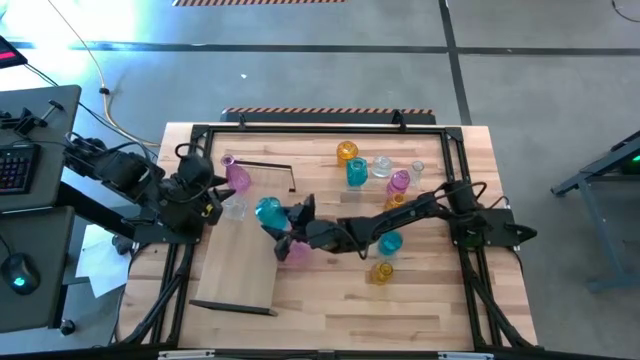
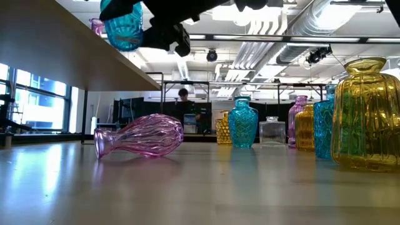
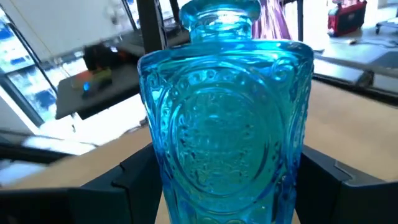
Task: Sort vases onto shelf
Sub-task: Put the bottom left blue flower vase on the shelf
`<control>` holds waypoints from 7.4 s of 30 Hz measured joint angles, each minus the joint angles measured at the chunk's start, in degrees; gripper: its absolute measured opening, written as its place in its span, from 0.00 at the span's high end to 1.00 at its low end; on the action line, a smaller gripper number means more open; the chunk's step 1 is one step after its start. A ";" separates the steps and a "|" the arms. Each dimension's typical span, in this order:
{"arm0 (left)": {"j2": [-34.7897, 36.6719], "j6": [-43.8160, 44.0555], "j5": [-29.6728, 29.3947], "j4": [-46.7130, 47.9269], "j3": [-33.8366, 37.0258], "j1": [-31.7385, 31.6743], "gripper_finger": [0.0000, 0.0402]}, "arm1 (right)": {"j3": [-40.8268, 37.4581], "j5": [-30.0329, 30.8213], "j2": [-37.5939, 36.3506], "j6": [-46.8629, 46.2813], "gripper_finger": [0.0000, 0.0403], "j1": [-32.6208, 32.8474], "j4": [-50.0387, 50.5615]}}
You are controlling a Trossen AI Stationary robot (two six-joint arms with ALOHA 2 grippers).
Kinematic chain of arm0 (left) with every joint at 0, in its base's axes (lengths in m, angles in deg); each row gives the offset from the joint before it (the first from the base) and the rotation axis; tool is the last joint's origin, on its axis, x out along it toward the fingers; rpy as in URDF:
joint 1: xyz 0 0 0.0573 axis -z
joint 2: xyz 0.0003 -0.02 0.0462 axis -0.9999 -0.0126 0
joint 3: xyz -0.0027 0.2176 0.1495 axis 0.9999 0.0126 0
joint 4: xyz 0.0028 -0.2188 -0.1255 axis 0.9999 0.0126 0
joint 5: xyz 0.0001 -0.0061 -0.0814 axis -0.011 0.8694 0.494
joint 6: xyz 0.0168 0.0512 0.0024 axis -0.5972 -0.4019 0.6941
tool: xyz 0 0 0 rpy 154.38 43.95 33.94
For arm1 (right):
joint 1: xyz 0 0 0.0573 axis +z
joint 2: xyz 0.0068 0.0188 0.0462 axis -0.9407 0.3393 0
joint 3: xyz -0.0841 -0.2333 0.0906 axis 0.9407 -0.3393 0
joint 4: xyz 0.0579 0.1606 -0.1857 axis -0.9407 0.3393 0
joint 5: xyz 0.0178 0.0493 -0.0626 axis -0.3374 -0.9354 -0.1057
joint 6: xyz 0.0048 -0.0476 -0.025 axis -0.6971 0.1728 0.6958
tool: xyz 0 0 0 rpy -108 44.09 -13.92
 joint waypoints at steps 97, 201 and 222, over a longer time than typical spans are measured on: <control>-1.12 -1.23 -0.53 -3.26 0.00 0.01 0.58 | 10.42 -15.89 6.25 -5.86 0.29 -3.04 11.16; 1.20 -1.11 -14.14 -2.45 -0.04 12.09 0.58 | 42.42 -12.13 6.28 -5.15 1.00 -6.95 70.96; 0.52 -1.16 -15.44 -2.89 0.00 12.07 0.58 | 42.36 -28.01 9.96 -3.98 1.00 -11.21 61.12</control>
